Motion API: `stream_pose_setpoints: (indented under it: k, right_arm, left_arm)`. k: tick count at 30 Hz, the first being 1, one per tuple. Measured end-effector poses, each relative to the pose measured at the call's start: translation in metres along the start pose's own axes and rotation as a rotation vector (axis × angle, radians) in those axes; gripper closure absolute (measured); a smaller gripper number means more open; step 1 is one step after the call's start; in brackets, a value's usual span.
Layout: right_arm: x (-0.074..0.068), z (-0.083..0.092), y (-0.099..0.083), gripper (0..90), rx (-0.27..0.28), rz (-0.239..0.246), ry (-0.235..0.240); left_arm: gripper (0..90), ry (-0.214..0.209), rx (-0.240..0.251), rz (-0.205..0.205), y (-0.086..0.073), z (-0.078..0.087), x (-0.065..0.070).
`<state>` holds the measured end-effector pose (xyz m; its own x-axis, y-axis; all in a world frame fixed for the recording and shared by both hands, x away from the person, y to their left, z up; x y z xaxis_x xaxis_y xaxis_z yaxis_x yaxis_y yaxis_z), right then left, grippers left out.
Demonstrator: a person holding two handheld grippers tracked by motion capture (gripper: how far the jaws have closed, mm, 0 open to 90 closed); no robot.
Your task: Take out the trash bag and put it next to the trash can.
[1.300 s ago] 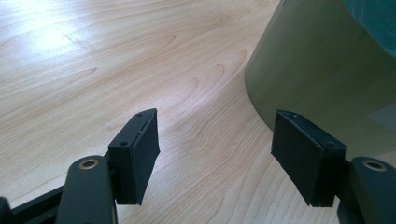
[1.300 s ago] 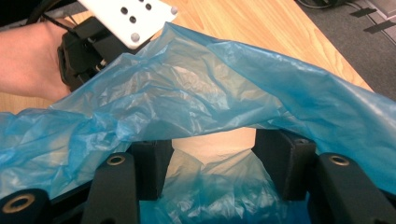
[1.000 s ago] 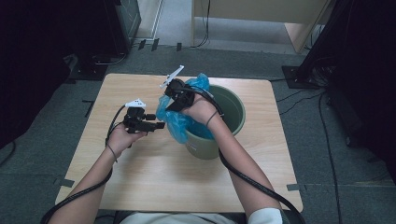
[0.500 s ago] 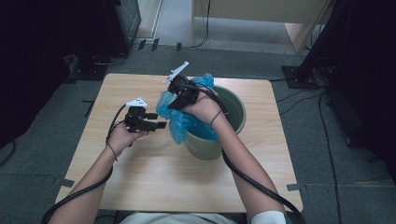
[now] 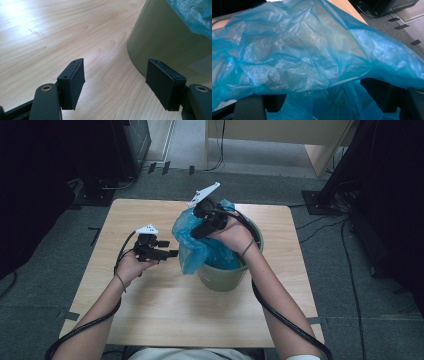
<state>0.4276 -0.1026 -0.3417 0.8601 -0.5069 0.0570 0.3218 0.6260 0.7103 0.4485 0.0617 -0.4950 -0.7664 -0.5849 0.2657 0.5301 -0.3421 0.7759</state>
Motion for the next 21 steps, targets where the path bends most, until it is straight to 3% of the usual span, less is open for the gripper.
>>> stream_pose_setpoints:
  k: [8, 14, 16, 18, 21]
  right_arm:
    - [0.005, -0.016, -0.002, 42.0, 0.043, -0.074, 0.038]
    - [0.006, -0.033, 0.0, 73.7, 0.029, -0.069, 0.014]
    - [0.006, -0.038, -0.001, 79.4, 0.007, -0.082, 0.011]
    - [0.007, -0.044, -0.002, 79.2, -0.015, -0.086, 0.014]
    - [0.007, -0.052, 0.001, 68.7, -0.03, -0.077, 0.012]
  left_arm:
    - [31.2, 0.006, 0.0, -0.01, 0.003, 0.002, 0.0]
    - [32.4, 0.009, 0.011, -0.005, 0.005, 0.006, -0.002]
    - [32.6, 0.009, 0.012, 0.001, 0.004, 0.005, -0.003]
    - [32.7, 0.009, 0.012, 0.003, 0.004, 0.005, -0.003]
    - [32.7, 0.01, 0.013, 0.002, 0.005, 0.005, -0.003]
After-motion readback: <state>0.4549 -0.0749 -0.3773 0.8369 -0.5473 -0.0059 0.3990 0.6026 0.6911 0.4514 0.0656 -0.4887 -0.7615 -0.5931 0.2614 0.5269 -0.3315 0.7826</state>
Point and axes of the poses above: each handheld gripper's, and its own axes: z roughly backward along the jaws, y roughly out of its top, x roughly to its right, the point moved 6 cm from there along -z, roughly forward along the jaws
